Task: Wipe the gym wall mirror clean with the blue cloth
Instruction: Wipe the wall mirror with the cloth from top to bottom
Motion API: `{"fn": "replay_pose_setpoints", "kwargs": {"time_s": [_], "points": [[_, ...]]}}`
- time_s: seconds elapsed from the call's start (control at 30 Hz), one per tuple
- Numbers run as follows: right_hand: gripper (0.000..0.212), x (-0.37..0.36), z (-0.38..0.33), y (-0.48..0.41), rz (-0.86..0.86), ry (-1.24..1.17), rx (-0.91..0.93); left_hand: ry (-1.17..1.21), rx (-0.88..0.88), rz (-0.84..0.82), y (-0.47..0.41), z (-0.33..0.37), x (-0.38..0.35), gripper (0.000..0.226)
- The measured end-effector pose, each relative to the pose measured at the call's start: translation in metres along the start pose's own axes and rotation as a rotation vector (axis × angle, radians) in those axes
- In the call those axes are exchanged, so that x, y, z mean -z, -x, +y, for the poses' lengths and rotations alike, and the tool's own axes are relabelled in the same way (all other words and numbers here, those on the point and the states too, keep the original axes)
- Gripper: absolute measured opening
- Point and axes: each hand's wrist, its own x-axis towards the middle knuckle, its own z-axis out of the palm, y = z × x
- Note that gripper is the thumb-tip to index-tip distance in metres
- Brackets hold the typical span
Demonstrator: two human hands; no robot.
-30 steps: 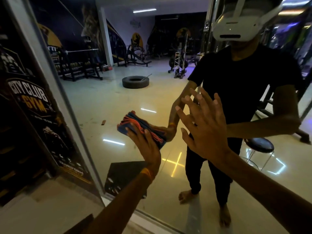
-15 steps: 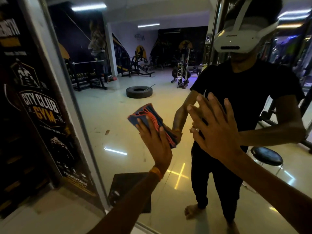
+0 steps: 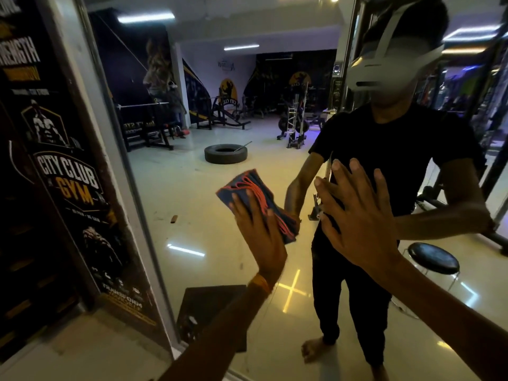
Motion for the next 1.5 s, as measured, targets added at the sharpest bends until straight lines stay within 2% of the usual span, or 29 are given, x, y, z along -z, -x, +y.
{"fn": "replay_pose_setpoints", "kwargs": {"time_s": [0.07,0.13,0.23,0.3,0.37,0.47,0.53,0.6,0.7,0.8,0.9,0.97,1.03,1.07,1.13,1.2,1.23,1.3,1.37,1.43,1.5], "points": [[0.062,0.002,0.004,0.001,-0.020,0.001,0.011,-0.039,-0.035,0.071,-0.049,-0.025,0.018,0.065],[0.062,0.006,0.008,0.001,-0.038,0.008,0.015,-0.187,-0.005,0.207,-0.125,-0.057,0.049,0.071],[0.062,0.011,0.006,0.005,-0.049,-0.009,-0.002,-0.164,0.267,0.296,-0.172,-0.076,0.076,0.073],[0.061,0.012,0.006,0.012,-0.065,-0.026,-0.015,-0.084,0.270,0.293,-0.135,-0.072,0.064,0.072],[0.061,0.011,0.007,0.022,-0.082,-0.040,-0.016,0.057,0.194,0.204,-0.062,-0.064,0.039,0.071],[0.061,0.007,0.008,0.039,-0.074,-0.053,0.005,0.380,0.326,-0.025,0.063,-0.023,-0.004,0.073],[0.061,0.004,0.009,0.049,-0.040,-0.055,0.032,0.314,0.264,-0.081,0.114,0.005,-0.025,0.071],[0.062,-0.001,0.013,0.055,-0.021,-0.028,0.069,0.149,0.224,0.026,0.098,-0.017,-0.029,0.065],[0.060,-0.002,0.018,0.058,0.004,-0.014,0.090,0.001,0.393,0.280,0.000,-0.089,0.000,0.059],[0.059,-0.003,0.016,0.060,0.013,-0.058,0.068,0.024,0.515,0.395,-0.050,-0.122,0.031,0.065],[0.061,-0.006,0.016,0.060,0.012,-0.044,0.067,0.030,0.486,0.251,0.027,-0.087,0.005,0.085],[0.060,-0.007,0.017,0.061,0.001,-0.017,0.087,0.149,0.471,0.107,0.111,-0.056,-0.024,0.073],[0.060,-0.008,0.017,0.063,-0.004,0.005,0.096,0.359,0.588,0.072,0.169,-0.030,-0.046,0.070],[0.060,-0.009,0.017,0.064,0.000,0.010,0.100,0.374,0.584,0.084,0.179,-0.020,-0.053,0.071],[0.061,-0.011,0.019,0.065,0.018,0.010,0.109,0.246,0.463,0.104,0.170,-0.021,-0.055,0.069],[0.060,-0.014,0.021,0.064,0.039,-0.014,0.112,0.072,0.388,0.146,0.138,-0.054,-0.037,0.062],[0.060,-0.015,0.020,0.064,0.047,-0.025,0.104,0.017,0.430,0.193,0.113,-0.084,-0.022,0.060],[0.060,-0.016,0.017,0.065,0.059,-0.059,0.075,0.035,0.673,0.416,0.061,-0.141,0.015,0.061],[0.061,-0.018,0.013,0.065,0.069,-0.089,0.055,0.100,0.744,0.536,0.040,-0.181,0.036,0.072],[0.061,-0.021,0.010,0.065,0.074,-0.067,0.048,0.161,0.764,0.494,0.057,-0.174,0.025,0.079],[0.062,-0.022,0.009,0.068,0.075,-0.023,0.052,0.262,0.664,0.389,0.101,-0.112,-0.006,0.072]]}}
